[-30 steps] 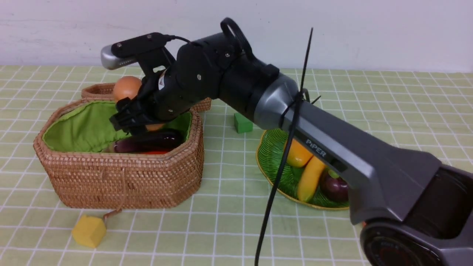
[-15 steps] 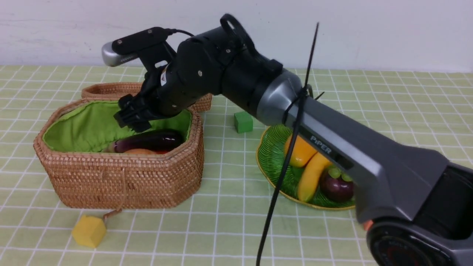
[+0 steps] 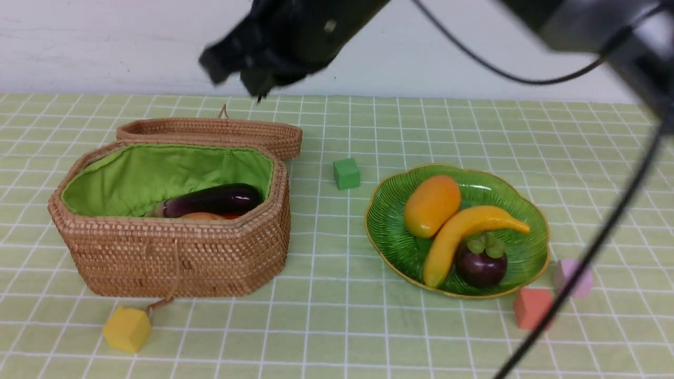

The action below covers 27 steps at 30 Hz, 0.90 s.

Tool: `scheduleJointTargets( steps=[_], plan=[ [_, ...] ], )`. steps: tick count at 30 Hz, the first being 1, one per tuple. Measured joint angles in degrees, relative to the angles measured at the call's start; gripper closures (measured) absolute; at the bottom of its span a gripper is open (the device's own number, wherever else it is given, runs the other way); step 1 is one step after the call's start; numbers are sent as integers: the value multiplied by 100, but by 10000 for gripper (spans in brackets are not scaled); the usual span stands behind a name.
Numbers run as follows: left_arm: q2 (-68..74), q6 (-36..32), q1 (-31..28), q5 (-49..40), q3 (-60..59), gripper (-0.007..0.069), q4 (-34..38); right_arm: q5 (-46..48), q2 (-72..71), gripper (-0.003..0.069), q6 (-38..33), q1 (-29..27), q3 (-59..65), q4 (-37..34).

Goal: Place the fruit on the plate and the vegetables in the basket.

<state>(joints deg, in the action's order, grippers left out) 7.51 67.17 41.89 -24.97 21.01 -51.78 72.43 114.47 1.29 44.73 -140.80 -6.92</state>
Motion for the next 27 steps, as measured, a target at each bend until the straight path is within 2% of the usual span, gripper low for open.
scheduleJointTargets(
  steps=[2,4,5,7,12,17,22,27],
  plan=[
    [0,0,0,178,-63,637,194,0,-284,676,64,0,213,-33],
    [0,-73,0,483,-249,637,647,0,-1102,671,185,0,1075,-57],
    [0,-84,0,506,-267,637,647,-5,-1102,671,197,0,1153,-57],
    [0,-268,0,779,-482,637,846,-11,-2045,666,357,0,2219,-62],
    [0,-464,0,1286,-727,637,895,17,-3560,662,936,0,4387,4],
    [0,-491,0,1393,-736,637,895,-42,-4902,661,1615,0,6209,271],
    [0,-494,0,1200,-736,637,895,-265,-5526,658,1815,0,7116,310],
    [0,-505,0,1030,-736,637,895,-244,-5618,655,1853,0,7373,310]
  ],
)
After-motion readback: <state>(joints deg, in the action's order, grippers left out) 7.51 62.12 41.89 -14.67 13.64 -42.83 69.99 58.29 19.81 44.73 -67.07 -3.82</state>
